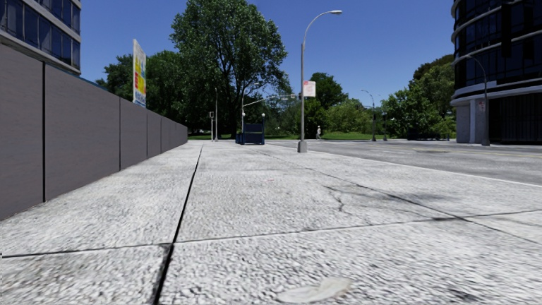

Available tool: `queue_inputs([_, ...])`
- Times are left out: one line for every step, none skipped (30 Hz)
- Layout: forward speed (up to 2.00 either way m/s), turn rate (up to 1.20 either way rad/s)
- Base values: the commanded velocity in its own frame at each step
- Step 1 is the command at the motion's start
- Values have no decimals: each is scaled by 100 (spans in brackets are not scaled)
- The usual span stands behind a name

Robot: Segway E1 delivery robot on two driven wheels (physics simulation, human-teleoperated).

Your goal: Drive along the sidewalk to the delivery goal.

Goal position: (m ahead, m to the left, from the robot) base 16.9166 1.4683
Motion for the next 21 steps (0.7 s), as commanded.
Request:
queue_inputs([189, 0])
queue_inputs([189, 0])
queue_inputs([189, 0])
queue_inputs([189, 0])
queue_inputs([189, 0])
queue_inputs([189, 0])
queue_inputs([189, 0])
queue_inputs([189, 0])
queue_inputs([189, 0])
queue_inputs([189, 0])
queue_inputs([189, 0])
queue_inputs([189, 0])
queue_inputs([189, 0])
queue_inputs([189, 0])
queue_inputs([189, 0])
queue_inputs([189, 0])
queue_inputs([189, 0])
queue_inputs([189, 0])
queue_inputs([189, 0])
queue_inputs([189, 0])
queue_inputs([189, 0])
